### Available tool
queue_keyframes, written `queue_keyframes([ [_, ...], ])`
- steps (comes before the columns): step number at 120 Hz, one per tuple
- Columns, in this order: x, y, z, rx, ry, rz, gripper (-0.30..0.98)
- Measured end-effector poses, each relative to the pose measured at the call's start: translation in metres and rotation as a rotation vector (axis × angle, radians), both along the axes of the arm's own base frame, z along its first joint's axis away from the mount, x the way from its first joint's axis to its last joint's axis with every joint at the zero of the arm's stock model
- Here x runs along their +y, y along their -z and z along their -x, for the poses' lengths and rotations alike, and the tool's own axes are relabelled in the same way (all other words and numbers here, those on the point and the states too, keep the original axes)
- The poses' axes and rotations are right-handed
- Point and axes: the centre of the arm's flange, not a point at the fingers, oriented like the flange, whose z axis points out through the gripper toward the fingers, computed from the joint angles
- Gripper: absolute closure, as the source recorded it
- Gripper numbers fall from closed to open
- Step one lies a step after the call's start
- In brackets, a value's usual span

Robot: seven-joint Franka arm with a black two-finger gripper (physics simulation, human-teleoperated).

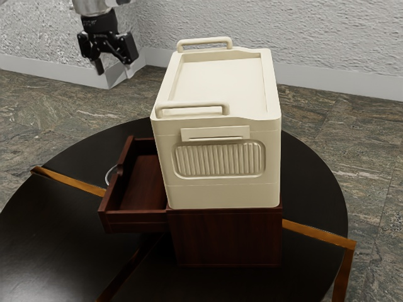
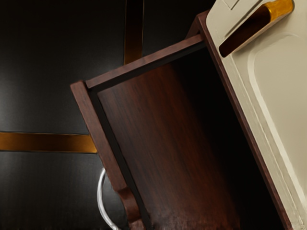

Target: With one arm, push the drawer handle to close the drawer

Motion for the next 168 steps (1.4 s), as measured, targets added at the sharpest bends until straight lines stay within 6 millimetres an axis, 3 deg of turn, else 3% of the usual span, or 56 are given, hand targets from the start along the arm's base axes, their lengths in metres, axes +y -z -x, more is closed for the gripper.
queue_keyframes([
  [28, 0.009, 0.003, 0.003, 0.025, -0.002, 0.036, 0.00],
  [30, 0.007, -0.002, 0.005, 0.017, 0.001, 0.035, 0.00],
  [37, -0.002, -0.066, 0.037, -0.098, 0.036, 0.029, 0.00],
  [42, -0.007, -0.093, 0.054, -0.153, 0.081, 0.024, 0.00],
  [52, -0.012, -0.108, 0.062, -0.188, 0.153, -0.032, 0.00],
  [66, 0.003, -0.110, 0.066, -0.192, 0.215, -0.086, 0.00],
  [74, 0.015, -0.086, 0.074, -0.114, 0.258, -0.120, 0.00],
  [82, 0.025, -0.049, 0.115, -0.032, 0.319, -0.137, 0.00],
  [92, 0.079, 0.012, 0.157, 0.048, 0.313, -0.140, 0.04],
  [102, 0.112, 0.072, 0.171, 0.093, 0.349, -0.132, 0.14],
  [118, 0.129, 0.128, 0.161, 0.090, 0.473, -0.141, 0.39],
  [134, 0.133, 0.174, 0.134, 0.076, 0.614, -0.151, 0.60],
  [152, 0.138, 0.218, 0.115, 0.056, 0.742, -0.153, 0.71],
  [168, 0.117, 0.242, 0.116, 0.005, 0.850, -0.151, 0.75],
])
